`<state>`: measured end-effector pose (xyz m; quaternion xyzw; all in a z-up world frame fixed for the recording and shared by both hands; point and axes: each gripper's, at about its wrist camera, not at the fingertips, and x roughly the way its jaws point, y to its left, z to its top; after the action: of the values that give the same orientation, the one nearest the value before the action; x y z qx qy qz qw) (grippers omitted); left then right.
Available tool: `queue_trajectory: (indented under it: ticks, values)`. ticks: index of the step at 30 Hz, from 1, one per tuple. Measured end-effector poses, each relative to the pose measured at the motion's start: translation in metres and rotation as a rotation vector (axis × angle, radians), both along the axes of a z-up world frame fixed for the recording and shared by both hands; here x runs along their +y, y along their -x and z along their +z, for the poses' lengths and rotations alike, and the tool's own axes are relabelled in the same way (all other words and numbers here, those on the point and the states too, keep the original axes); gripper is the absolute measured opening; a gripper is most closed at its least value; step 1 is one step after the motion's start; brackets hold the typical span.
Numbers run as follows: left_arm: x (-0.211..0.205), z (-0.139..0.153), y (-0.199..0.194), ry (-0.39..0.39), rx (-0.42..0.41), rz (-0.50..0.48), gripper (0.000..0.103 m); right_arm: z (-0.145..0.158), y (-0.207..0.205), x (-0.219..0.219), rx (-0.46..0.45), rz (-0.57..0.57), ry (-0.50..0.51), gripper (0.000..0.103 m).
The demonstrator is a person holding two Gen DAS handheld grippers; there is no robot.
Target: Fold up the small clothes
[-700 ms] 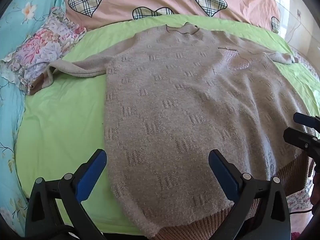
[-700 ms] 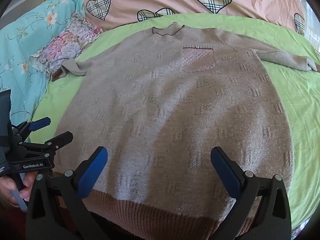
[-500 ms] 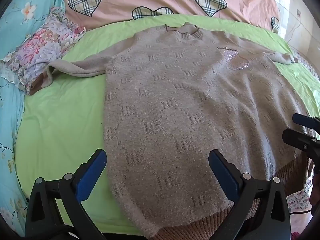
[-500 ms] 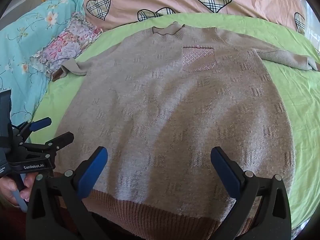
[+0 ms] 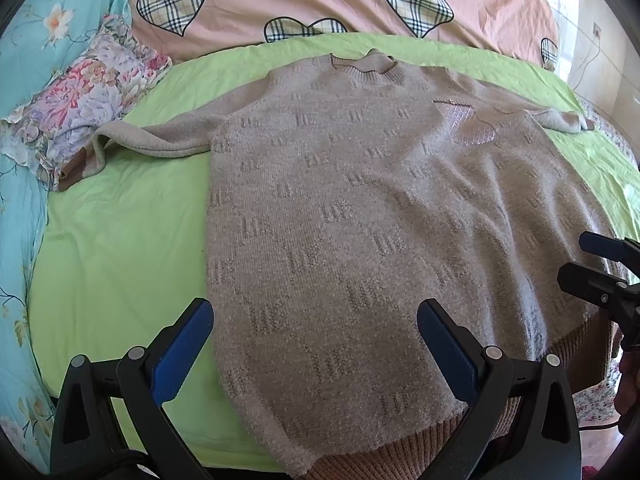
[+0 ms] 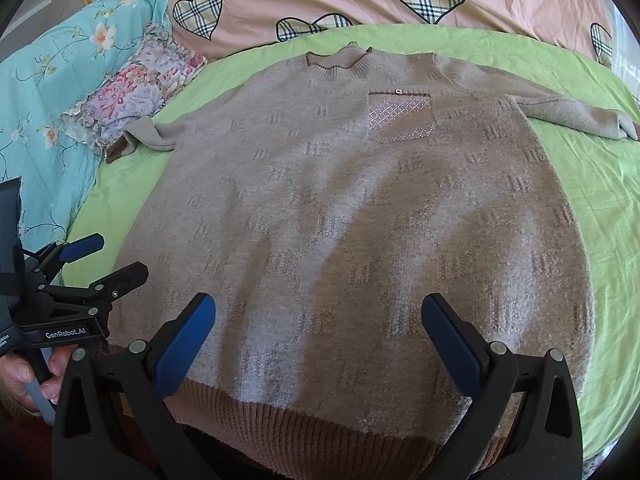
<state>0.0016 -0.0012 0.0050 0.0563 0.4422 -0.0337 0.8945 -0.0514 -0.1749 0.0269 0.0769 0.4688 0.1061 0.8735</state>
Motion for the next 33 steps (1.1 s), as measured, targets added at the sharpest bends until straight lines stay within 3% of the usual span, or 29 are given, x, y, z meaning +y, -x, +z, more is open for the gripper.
queue_trajectory:
  ticks: [11,33]
  values:
    - [0.003,0.002,0.0,0.025,-0.023,0.002,0.102,0.006,0.002,0.007,-0.01,-0.002,-0.005,0.103]
    - [-0.014,0.002,-0.02,0.0,0.06,-0.045,0.102,0.005,-0.011,-0.01,-0.004,-0.028,-0.035,0.103]
